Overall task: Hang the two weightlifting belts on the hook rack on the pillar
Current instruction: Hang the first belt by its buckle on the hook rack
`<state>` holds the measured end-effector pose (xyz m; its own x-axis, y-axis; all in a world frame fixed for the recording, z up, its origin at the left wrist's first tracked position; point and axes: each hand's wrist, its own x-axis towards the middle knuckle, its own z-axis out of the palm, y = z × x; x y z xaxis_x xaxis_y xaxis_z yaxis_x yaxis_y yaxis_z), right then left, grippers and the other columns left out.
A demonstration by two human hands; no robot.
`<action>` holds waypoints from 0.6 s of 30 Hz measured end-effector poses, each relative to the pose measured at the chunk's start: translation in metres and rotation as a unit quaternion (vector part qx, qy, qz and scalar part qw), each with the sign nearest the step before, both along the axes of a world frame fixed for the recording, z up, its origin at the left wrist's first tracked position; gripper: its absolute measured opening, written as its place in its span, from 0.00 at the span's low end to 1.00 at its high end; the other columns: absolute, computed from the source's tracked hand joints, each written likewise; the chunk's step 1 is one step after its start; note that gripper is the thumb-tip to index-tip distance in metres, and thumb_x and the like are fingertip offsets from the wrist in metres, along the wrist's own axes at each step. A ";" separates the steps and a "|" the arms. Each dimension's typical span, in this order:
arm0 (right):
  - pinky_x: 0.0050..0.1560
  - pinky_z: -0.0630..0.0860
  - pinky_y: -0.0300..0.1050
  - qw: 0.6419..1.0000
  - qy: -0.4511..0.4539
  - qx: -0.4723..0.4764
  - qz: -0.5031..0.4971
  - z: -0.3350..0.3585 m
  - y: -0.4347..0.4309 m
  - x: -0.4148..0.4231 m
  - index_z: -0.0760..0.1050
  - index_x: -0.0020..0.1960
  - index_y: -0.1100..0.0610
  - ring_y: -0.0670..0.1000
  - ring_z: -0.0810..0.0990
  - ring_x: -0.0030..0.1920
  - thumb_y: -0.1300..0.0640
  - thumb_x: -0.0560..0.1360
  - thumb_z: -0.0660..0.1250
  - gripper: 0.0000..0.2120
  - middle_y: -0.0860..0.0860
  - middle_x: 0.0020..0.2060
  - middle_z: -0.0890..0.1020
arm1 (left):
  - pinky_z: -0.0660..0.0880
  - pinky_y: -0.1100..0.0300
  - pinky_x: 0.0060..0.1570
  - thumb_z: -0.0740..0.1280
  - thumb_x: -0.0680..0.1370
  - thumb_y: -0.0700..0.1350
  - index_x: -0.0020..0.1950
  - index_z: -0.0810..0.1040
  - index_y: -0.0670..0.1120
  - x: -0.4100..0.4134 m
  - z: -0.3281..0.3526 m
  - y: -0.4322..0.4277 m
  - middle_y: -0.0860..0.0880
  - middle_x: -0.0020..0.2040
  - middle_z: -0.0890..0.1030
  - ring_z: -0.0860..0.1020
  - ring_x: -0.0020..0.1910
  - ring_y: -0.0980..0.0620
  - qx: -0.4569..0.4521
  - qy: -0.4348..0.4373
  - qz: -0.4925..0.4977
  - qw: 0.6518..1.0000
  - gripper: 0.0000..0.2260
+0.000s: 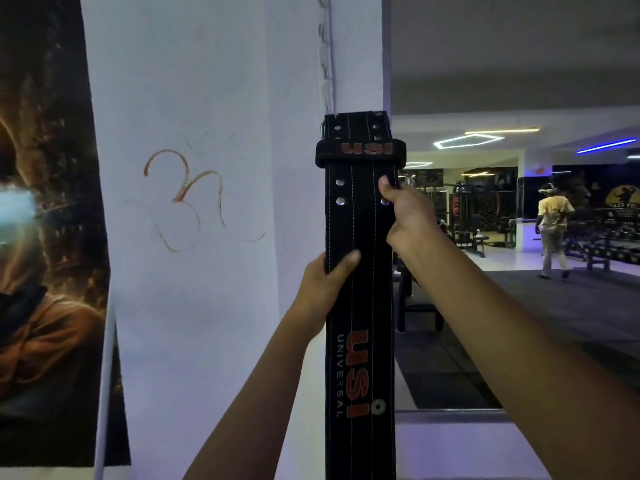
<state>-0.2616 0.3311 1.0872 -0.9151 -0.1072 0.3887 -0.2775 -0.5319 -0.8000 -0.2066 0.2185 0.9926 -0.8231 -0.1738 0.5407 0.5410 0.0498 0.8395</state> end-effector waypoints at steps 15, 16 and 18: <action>0.57 0.78 0.59 1.000 -0.007 0.005 -0.025 -0.017 -0.003 0.002 0.78 0.40 0.54 0.57 0.81 0.54 0.59 0.73 0.69 0.03 0.54 0.48 0.82 | 0.79 0.53 0.54 0.66 0.76 0.48 0.56 0.79 0.44 -0.001 -0.088 -0.020 0.43 0.53 0.84 0.83 0.52 0.46 -0.035 -0.146 -0.069 0.986 0.12; 0.57 0.78 0.58 1.000 -0.010 0.004 -0.024 -0.019 -0.003 0.001 0.79 0.40 0.54 0.56 0.82 0.52 0.59 0.73 0.69 0.03 0.53 0.46 0.82 | 0.79 0.52 0.56 0.67 0.76 0.47 0.56 0.80 0.44 0.000 -0.099 -0.022 0.43 0.53 0.84 0.83 0.52 0.46 -0.061 -0.164 -0.073 0.982 0.12; 0.57 0.78 0.58 1.000 -0.017 0.001 -0.024 -0.022 -0.003 -0.001 0.79 0.40 0.54 0.54 0.81 0.50 0.59 0.73 0.69 0.03 0.51 0.43 0.82 | 0.78 0.53 0.56 0.67 0.76 0.46 0.55 0.80 0.44 0.000 -0.108 -0.026 0.43 0.54 0.83 0.83 0.53 0.46 -0.083 -0.179 -0.073 0.978 0.10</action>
<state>-0.2622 0.3280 1.0650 -0.9316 -0.0637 0.3578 -0.2758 -0.5173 -0.8101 -0.2065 0.1923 0.8848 -0.9742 0.0259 0.2241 0.2255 0.1456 0.9633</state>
